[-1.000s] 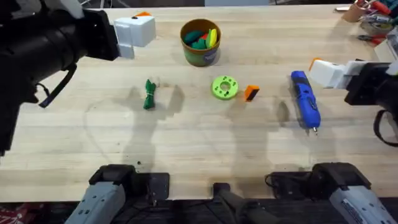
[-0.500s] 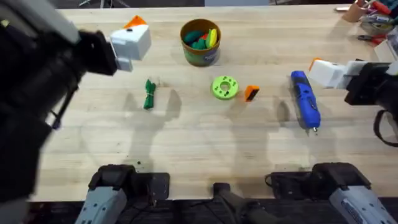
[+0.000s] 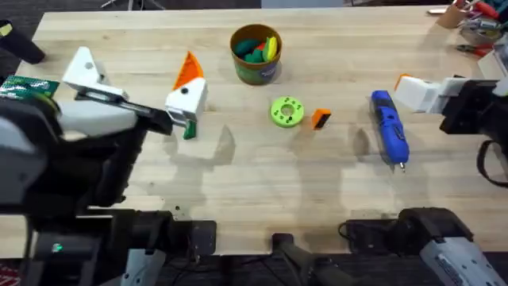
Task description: Pick up the gripper from the table and insert it into the empty holder that is missing its gripper. Then pick up a screw, insert it into the mounting hole, and use the screwdriver to tighten it. Finally, clean up the table by picking up the vegetable and placing it into the bucket.
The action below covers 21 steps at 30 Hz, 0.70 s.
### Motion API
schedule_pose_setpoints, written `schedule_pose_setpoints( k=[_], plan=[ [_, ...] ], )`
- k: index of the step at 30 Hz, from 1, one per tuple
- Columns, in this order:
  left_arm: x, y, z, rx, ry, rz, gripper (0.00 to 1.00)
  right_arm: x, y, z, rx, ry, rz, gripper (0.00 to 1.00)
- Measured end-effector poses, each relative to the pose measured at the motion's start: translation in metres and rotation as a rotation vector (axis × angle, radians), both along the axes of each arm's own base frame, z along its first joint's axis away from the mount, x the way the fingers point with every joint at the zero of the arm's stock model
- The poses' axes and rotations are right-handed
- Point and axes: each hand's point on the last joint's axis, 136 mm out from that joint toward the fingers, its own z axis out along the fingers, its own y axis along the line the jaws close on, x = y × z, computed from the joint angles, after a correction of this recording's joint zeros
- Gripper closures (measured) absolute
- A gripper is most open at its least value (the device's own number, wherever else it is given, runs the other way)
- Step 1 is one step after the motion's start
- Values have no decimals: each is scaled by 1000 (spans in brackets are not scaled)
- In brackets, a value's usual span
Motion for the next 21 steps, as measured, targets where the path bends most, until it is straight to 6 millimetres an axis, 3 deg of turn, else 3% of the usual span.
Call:
schedule_pose_setpoints(
  k=[12, 21],
  plan=[
    [-28, -26, 20, 10, -168, -138, 15, 0, 0, 0, 0, 0, 0, 83],
    [-46, -53, 12, 54, -327, -309, 15, 0, 0, 0, 0, 0, 0, 83]
  ],
)
